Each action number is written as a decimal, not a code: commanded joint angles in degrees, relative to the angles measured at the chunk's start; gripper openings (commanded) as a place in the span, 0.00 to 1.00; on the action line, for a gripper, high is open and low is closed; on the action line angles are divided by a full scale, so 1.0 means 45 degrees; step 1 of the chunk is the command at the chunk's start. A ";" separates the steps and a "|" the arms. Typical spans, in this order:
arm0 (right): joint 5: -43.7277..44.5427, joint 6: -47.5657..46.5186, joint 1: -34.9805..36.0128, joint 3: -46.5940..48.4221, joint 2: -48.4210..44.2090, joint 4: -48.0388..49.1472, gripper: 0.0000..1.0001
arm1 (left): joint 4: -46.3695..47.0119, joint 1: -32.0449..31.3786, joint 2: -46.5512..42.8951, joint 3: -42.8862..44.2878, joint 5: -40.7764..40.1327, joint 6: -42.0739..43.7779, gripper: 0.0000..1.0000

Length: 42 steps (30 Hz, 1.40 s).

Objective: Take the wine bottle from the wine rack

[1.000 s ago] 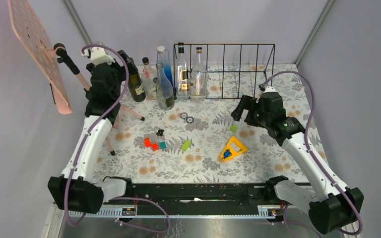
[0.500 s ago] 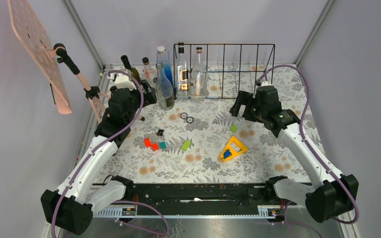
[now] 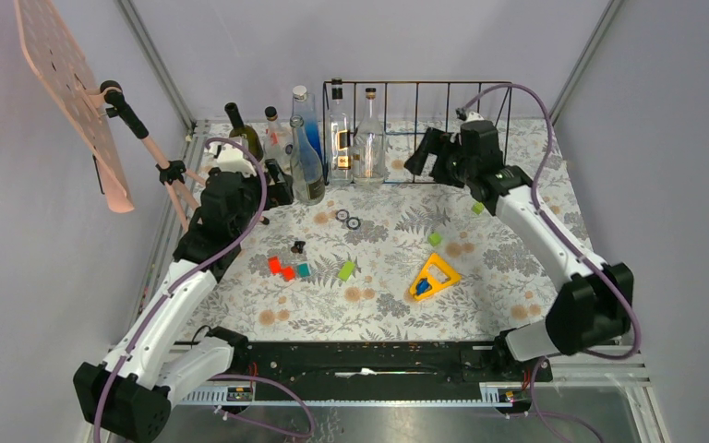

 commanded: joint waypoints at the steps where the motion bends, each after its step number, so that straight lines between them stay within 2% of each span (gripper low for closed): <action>1: -0.0736 0.0768 -0.0002 0.1560 0.1480 0.2342 0.93 | 0.0411 -0.0011 -0.0318 0.0072 0.0104 0.0169 0.99; 8: -0.1147 -0.0135 0.0001 0.5462 0.4743 0.1828 0.85 | 0.0193 -0.0010 -0.0505 0.0018 0.0072 0.0397 0.99; 22: -0.1822 -0.1045 0.0187 1.0701 0.9803 0.2957 0.83 | 0.0154 0.0192 -0.0286 0.0110 0.0544 0.0439 0.99; 29: -0.1353 -0.1821 0.0544 1.5154 1.2482 0.1336 0.76 | 0.0199 0.0538 -0.0254 0.0111 0.0856 0.0334 0.98; 42: -0.0077 -0.2437 0.0665 1.5370 1.3514 0.2661 0.70 | 0.0349 0.1133 -0.0195 0.0079 0.1529 0.0040 0.97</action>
